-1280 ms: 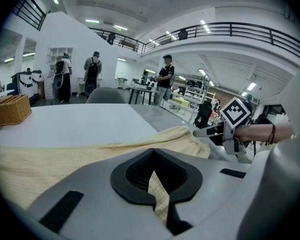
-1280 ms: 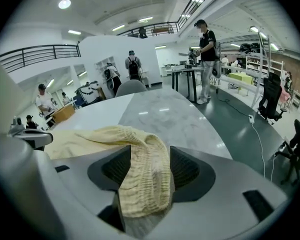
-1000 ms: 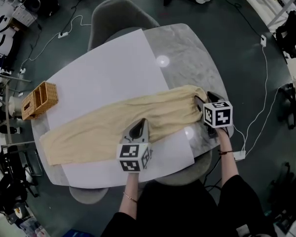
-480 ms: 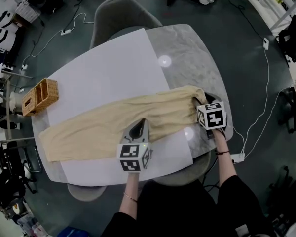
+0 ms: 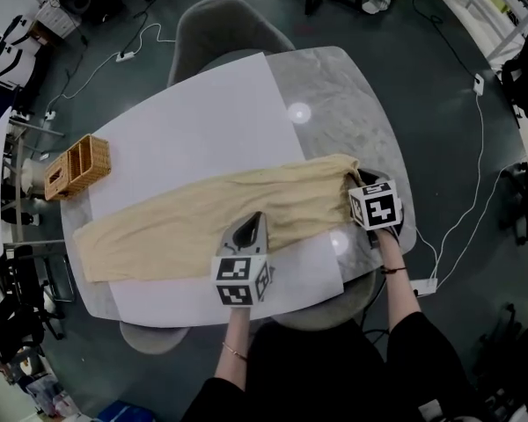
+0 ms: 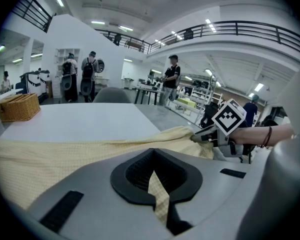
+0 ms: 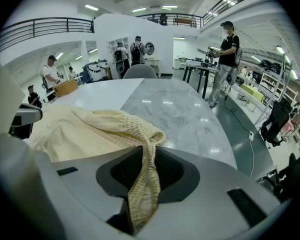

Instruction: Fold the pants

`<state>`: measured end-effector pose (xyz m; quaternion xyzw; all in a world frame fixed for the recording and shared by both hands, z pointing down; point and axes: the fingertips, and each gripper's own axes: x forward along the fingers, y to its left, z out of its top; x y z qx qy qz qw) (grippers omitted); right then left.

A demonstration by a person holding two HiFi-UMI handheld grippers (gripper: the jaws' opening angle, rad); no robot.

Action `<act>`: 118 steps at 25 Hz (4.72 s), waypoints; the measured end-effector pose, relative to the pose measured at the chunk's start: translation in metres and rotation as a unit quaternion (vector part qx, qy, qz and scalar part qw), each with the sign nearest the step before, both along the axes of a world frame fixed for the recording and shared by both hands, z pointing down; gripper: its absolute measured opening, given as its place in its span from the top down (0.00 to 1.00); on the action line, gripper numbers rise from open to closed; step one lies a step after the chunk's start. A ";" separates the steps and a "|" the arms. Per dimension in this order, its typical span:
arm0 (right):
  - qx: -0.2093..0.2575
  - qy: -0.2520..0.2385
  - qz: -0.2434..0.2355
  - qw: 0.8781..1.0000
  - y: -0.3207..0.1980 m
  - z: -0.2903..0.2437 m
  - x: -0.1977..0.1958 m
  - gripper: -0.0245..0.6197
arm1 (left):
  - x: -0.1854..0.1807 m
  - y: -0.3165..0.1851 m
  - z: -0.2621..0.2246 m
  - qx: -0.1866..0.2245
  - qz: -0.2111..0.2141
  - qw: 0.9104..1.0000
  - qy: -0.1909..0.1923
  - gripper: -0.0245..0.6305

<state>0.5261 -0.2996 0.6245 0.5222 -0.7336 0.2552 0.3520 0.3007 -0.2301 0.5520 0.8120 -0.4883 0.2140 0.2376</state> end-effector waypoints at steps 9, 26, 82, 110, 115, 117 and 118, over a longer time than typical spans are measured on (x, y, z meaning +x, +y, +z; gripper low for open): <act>-0.001 -0.053 0.021 0.998 0.002 -0.012 0.007 0.89 | -0.006 0.011 -0.016 0.012 -0.022 1.000 -0.002 0.95; -0.028 -0.207 0.019 0.978 0.016 -0.098 -0.027 0.89 | -0.058 0.052 -0.059 0.058 -0.076 0.995 -0.010 0.95; 0.047 -0.321 -0.022 0.946 0.095 -0.218 -0.429 0.89 | -0.426 0.165 -0.121 0.124 -0.144 0.982 0.017 0.95; -0.005 -0.374 -0.124 0.919 0.084 -0.229 -0.568 0.89 | -0.509 0.172 -0.127 0.107 -0.238 0.965 -0.027 0.95; 0.008 -0.357 -0.106 0.928 0.085 -0.225 -0.594 0.89 | -0.536 0.173 -0.114 0.096 -0.219 0.971 -0.019 0.95; 0.020 -0.357 -0.092 0.930 0.087 -0.223 -0.602 0.89 | -0.545 0.175 -0.104 0.087 -0.201 0.975 -0.025 0.95; 0.026 -0.359 -0.085 0.929 0.088 -0.224 -0.607 0.89 | -0.551 0.175 -0.100 0.083 -0.192 0.977 -0.026 0.95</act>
